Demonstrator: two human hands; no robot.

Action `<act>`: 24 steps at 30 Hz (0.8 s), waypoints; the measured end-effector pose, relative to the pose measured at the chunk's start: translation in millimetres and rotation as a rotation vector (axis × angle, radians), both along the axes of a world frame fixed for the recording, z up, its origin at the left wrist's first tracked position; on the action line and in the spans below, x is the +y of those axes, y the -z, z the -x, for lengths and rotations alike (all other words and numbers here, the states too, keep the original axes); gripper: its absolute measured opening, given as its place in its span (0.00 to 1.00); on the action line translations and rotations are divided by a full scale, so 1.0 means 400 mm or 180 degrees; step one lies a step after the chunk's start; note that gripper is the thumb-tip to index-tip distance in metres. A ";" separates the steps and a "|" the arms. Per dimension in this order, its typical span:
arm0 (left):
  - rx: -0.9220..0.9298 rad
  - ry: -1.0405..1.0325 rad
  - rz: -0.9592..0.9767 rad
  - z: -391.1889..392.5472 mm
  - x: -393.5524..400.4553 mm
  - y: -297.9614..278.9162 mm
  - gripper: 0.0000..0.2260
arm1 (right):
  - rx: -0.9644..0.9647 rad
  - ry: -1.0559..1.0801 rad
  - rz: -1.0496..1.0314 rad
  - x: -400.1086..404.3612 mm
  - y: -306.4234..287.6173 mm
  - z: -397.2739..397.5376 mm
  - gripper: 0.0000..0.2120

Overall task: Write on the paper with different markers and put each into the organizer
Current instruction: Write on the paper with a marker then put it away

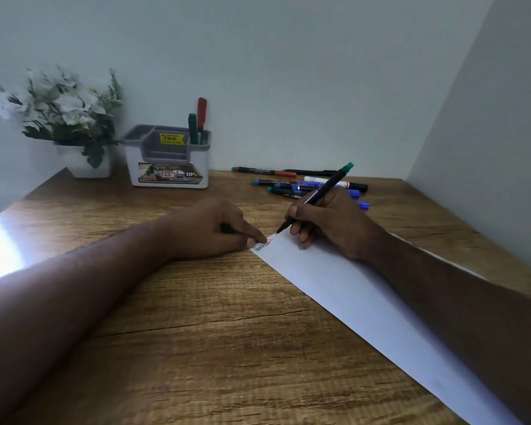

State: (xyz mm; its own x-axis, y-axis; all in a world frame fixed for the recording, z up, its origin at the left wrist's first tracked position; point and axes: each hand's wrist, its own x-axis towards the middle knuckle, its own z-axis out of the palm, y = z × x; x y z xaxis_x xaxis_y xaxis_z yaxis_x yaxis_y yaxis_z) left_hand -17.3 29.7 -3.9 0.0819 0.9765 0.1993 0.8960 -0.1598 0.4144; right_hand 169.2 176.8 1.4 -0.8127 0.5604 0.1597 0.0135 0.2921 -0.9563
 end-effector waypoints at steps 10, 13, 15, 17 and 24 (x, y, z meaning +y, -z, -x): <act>-0.0050 -0.0017 0.0072 -0.010 -0.004 -0.009 0.12 | -0.0091 -0.0072 -0.0210 -0.004 0.003 0.003 0.06; -0.0071 -0.0007 0.0024 -0.010 -0.005 -0.007 0.12 | -0.0092 -0.0113 -0.0217 -0.004 0.002 0.000 0.06; -0.0067 -0.0002 0.0017 -0.009 -0.005 -0.008 0.12 | -0.0088 -0.0088 -0.0230 -0.002 0.002 0.001 0.06; -0.0077 0.0007 0.0004 -0.010 -0.005 -0.008 0.12 | -0.0081 -0.0062 -0.0242 -0.003 0.002 0.002 0.07; -0.0114 0.0003 -0.0007 -0.009 -0.004 -0.009 0.12 | -0.0084 -0.0030 -0.0270 -0.005 0.001 0.001 0.06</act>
